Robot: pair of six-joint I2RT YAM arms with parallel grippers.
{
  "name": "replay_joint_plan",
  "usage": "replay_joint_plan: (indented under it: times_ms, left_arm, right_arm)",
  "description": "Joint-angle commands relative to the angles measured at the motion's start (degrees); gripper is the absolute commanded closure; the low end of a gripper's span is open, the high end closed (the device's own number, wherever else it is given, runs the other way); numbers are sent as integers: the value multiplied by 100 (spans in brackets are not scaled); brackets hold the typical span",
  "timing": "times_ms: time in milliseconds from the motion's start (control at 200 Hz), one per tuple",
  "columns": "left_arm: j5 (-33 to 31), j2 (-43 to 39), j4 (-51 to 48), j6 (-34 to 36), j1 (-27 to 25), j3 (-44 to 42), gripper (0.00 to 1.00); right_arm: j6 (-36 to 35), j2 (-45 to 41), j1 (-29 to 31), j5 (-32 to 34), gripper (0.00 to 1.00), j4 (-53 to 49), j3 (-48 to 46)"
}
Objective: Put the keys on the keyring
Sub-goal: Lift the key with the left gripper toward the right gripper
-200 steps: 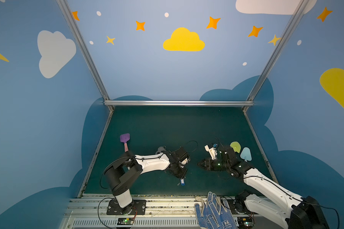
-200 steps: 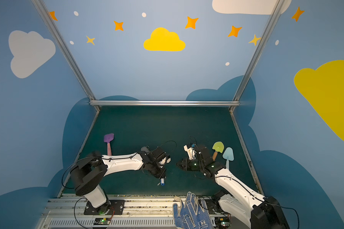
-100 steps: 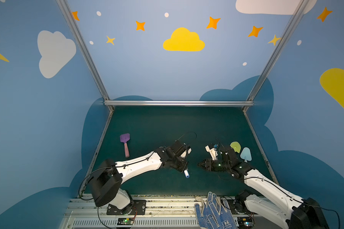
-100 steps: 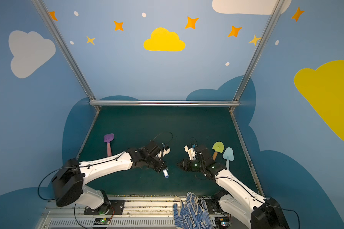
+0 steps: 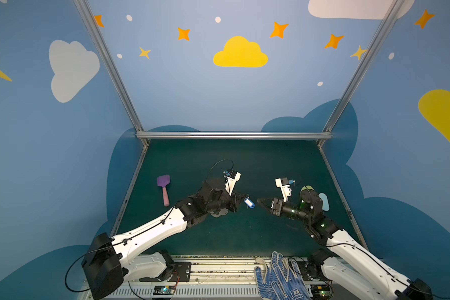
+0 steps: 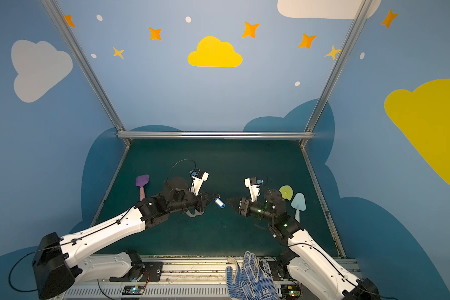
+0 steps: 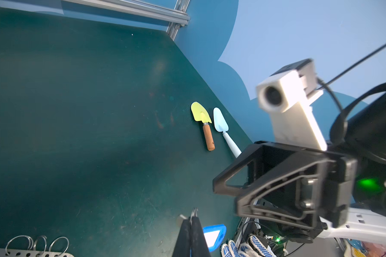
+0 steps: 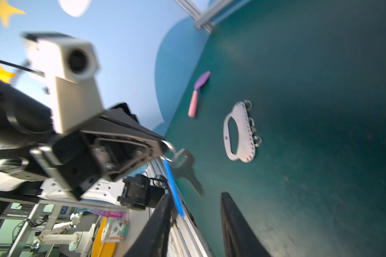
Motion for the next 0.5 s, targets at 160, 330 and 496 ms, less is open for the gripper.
replay_joint_plan:
  times_ms: [160, 330, 496]
  left_arm:
    - [8, -75, 682, -113, 13, -160, 96]
    - [-140, -93, 767, -146, 5, -133, 96]
    - [-150, -107, 772, -166, 13, -135, 96]
  right_arm:
    - [221, 353, -10, -184, 58, 724, 219]
    - [191, 808, 49, -430, 66, 598, 429]
    - [91, 1012, 231, -647, 91, 531, 563]
